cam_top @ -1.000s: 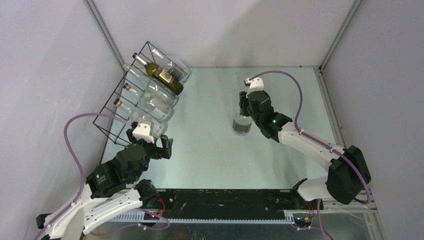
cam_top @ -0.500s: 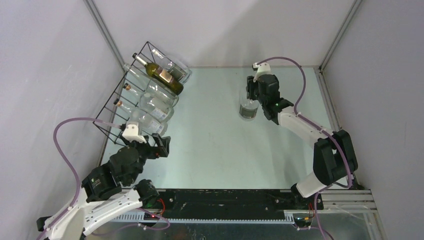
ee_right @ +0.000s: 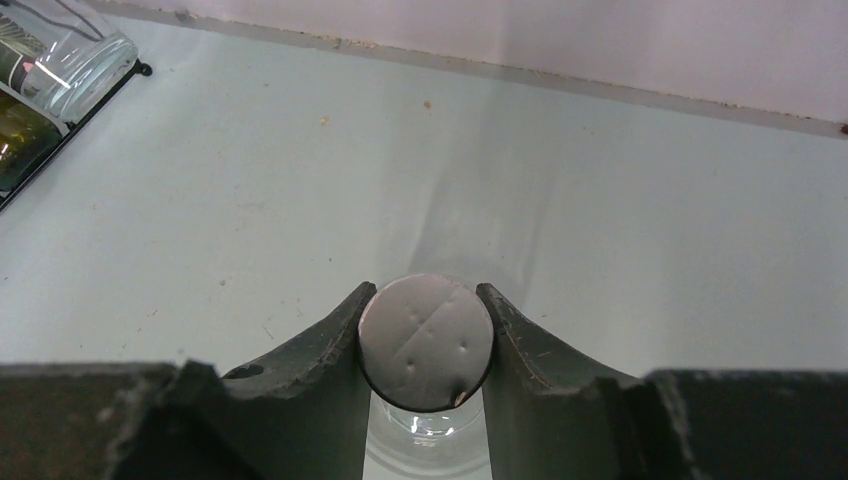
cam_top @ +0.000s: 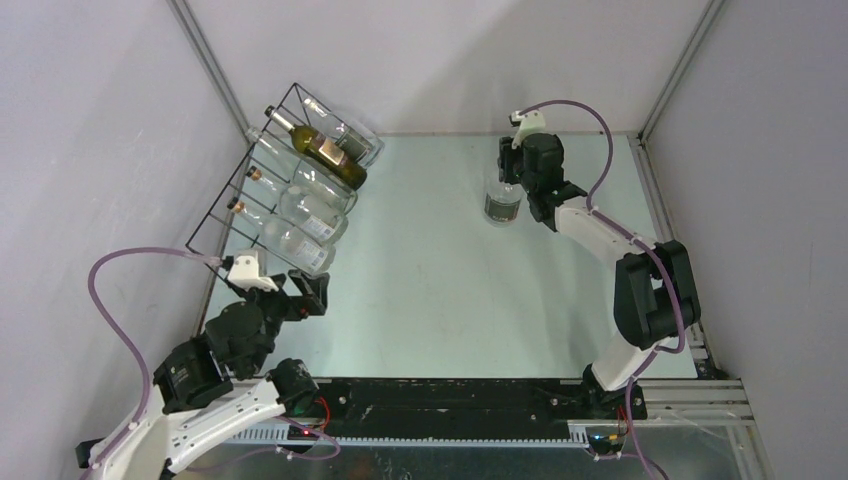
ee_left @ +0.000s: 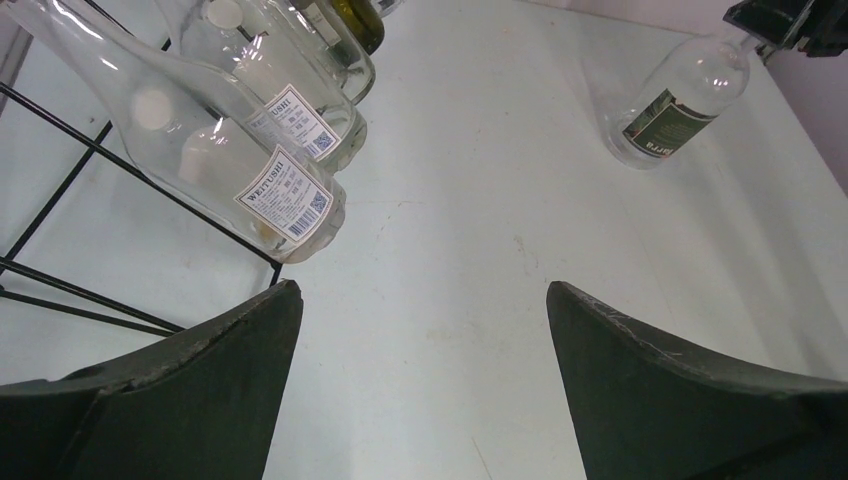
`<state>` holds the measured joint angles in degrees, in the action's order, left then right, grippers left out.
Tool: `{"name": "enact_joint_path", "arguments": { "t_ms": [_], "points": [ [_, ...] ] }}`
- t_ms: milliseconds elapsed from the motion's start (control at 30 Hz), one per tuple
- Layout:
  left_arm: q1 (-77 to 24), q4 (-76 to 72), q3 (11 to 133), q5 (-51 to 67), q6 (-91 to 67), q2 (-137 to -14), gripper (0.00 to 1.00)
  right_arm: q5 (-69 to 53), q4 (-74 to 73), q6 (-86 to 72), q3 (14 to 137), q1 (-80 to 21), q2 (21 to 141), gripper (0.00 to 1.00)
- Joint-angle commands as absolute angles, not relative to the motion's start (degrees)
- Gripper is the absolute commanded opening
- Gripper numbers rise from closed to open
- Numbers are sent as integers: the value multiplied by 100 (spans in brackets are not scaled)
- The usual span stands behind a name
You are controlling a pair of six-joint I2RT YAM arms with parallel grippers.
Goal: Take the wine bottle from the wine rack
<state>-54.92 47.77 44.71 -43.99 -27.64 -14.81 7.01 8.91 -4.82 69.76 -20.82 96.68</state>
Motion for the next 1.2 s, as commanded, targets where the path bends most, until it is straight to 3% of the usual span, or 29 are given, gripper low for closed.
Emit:
{"name": "enact_joint_path", "arguments": {
  "t_ms": [0, 133, 433, 533, 600, 1000, 1167],
  "points": [
    [-5467, 4702, 4418, -4611, -2908, -1275, 100, 434, 1258, -370, 7321, -2118, 9611, 41],
    [-5467, 4633, 4372, -4569, -2883, -1174, 100, 480, 1103, -480, 7316, -2125, 9498, 53],
    [-5467, 4588, 4381, -4523, -2859, -1327, 100, 693, 685, -446, 7318, -2166, 9141, 67],
    [-5471, 4629, 4427, -4674, -2926, -1400, 100, 623, 688, -477, 7318, -2189, 8781, 82],
    [-5467, 4651, 4479, -4758, -2972, -1484, 100, 594, 524, -434, 7429, -2214, 8527, 85],
    [-5375, 4812, 5680, -5275, -2722, -2440, 100, 982, -2492, -1693, 8003, -2590, 6838, 85],
    [-4328, 4529, 6043, -4212, -2306, -2998, 100, 1254, -2956, -2285, 7501, -3154, 6055, 85]
  ]
}}
